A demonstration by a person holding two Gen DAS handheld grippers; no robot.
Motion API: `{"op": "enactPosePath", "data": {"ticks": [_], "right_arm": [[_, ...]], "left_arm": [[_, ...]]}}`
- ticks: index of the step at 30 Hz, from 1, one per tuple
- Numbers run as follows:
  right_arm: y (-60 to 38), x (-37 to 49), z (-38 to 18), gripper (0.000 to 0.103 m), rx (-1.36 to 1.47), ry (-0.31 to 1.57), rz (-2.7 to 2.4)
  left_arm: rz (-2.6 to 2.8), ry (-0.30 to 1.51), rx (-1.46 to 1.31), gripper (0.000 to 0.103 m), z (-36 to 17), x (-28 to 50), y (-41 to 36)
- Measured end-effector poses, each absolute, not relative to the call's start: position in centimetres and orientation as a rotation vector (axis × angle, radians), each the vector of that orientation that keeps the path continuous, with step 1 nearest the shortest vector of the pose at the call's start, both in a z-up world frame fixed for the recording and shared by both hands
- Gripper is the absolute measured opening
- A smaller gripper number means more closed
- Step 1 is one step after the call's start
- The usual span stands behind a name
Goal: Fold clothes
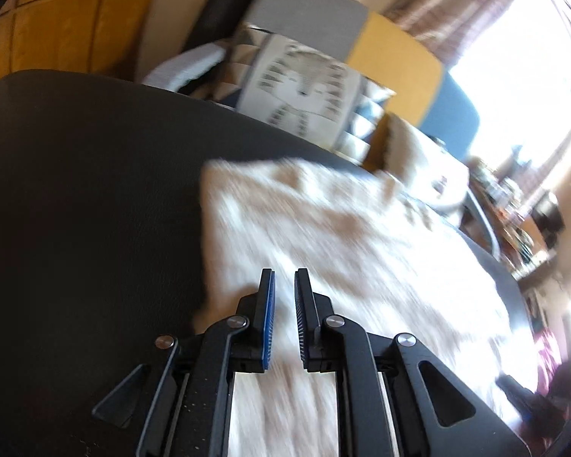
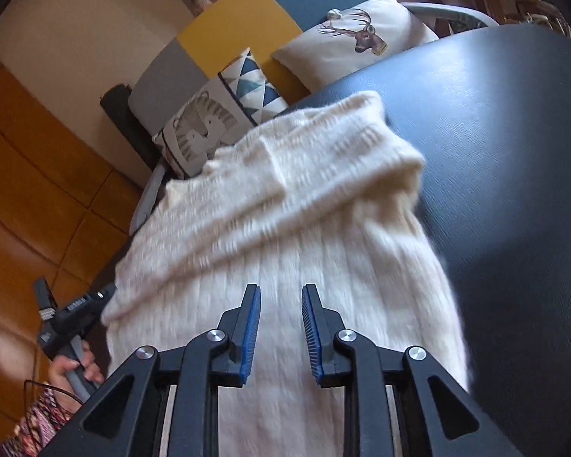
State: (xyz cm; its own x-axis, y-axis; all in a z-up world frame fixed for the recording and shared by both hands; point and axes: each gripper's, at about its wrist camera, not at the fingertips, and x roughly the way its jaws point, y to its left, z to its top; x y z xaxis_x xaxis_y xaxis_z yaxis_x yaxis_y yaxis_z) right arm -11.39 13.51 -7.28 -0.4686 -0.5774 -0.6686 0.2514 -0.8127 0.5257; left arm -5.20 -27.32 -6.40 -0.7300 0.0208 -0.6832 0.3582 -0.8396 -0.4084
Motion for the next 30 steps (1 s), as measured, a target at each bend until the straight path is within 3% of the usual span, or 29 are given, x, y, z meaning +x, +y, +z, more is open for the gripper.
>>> {"op": "enactPosePath", "data": {"ticks": [3, 5, 7, 10, 13, 17, 25, 30], "right_arm": [[12.9, -9.4, -7.1, 0.022, 1.199, -0.317, -2.326], [12.1, -8.8, -7.6, 0.022, 1.211, -0.187, -2.345], [12.1, -8.4, -8.1, 0.022, 1.194, -0.104, -2.376], [13.5, -8.2, -8.4, 0.019, 1.173, -0.124, -2.42], [14.6, -8.5, -7.7, 0.021, 1.185, -0.22, -2.41], [14.8, -10.1, -5.5, 0.021, 1.096, -0.183, -2.474], [14.2, -16.3, -7.7, 0.003, 1.312, -0.148, -2.496], [16.5, -16.6, -8.2, 0.002, 1.321, -0.244, -2.5]], "left_arm": [[-2.671, 0.649, 1.125, 0.022, -7.4, -3.1, -24.3], [-2.649, 0.508, 1.177, 0.022, -8.6, -2.1, -22.5], [-2.645, 0.478, 1.158, 0.022, -9.4, -1.3, -22.4], [-2.614, 0.553, 1.163, 0.022, -9.7, -1.3, -23.6], [-2.611, 0.515, 1.173, 0.022, -9.1, -1.0, -22.9], [-2.636, 0.52, 1.186, 0.025, -9.6, -0.8, -21.6], [-2.645, 0.442, 1.167, 0.026, -10.5, -0.9, -21.6], [-2.66, 0.477, 1.163, 0.026, -10.8, -0.8, -22.3]]}}
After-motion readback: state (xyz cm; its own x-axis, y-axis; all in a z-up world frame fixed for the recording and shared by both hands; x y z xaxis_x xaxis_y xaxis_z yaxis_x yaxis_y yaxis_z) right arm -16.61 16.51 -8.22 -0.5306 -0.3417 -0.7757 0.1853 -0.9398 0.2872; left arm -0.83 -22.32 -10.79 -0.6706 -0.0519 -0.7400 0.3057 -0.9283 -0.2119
